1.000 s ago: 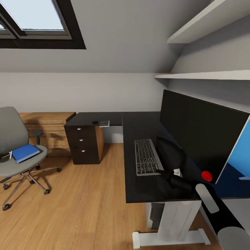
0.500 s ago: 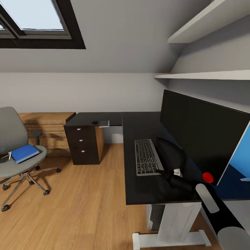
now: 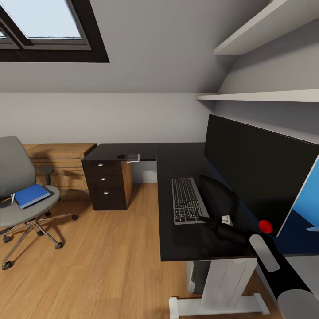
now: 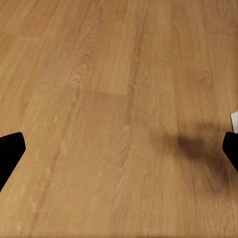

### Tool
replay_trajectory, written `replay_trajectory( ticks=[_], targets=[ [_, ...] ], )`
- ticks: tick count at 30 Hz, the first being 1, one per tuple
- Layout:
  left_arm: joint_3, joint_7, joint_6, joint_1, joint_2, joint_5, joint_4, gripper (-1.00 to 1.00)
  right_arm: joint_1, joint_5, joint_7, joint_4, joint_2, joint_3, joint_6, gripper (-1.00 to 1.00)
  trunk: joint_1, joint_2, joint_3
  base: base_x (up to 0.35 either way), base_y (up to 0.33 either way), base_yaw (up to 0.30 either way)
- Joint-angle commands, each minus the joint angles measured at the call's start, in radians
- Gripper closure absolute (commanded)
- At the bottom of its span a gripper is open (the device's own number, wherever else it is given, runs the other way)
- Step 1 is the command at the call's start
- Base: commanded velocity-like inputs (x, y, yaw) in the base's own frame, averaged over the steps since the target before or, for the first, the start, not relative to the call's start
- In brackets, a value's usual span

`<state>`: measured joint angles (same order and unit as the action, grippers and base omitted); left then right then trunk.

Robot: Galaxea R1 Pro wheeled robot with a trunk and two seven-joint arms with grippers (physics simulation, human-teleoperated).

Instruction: In the bedroom, organize the workspace by keeping the computer under the desk, ensuring the monitor is on the desk, placing the keyboard on the desk next to the monitor, placing the mouse on the desk next to the keyboard, moving the folder from the swivel chair onto the desk next to the mouse, stacking the notebook on top of the folder with the pen on top of the notebook, and positioning the swivel chair next to the desk.

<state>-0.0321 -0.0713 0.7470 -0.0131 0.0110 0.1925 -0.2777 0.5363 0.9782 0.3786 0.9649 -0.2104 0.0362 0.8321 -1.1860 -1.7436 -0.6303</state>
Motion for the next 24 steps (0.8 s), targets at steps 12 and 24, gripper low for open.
replay_trajectory(
  ticks=[12, 24],
  targets=[
    [-0.003, -0.01, 0.0, -0.001, 0.0, 0.005, -0.001, -1.0, 0.001, -0.003, 0.004, 0.0, -0.002, 0.002, 0.011, -1.0, 0.0, 0.0, -0.001, 0.0, 0.0, 0.0],
    [-0.003, -0.012, 0.002, -0.001, 0.0, 0.005, -0.001, -1.0, 0.001, -0.003, 0.003, 0.0, -0.015, 0.001, 0.012, -1.0, 0.0, 0.0, -0.001, 0.0, 0.0, 0.0]
  ],
)
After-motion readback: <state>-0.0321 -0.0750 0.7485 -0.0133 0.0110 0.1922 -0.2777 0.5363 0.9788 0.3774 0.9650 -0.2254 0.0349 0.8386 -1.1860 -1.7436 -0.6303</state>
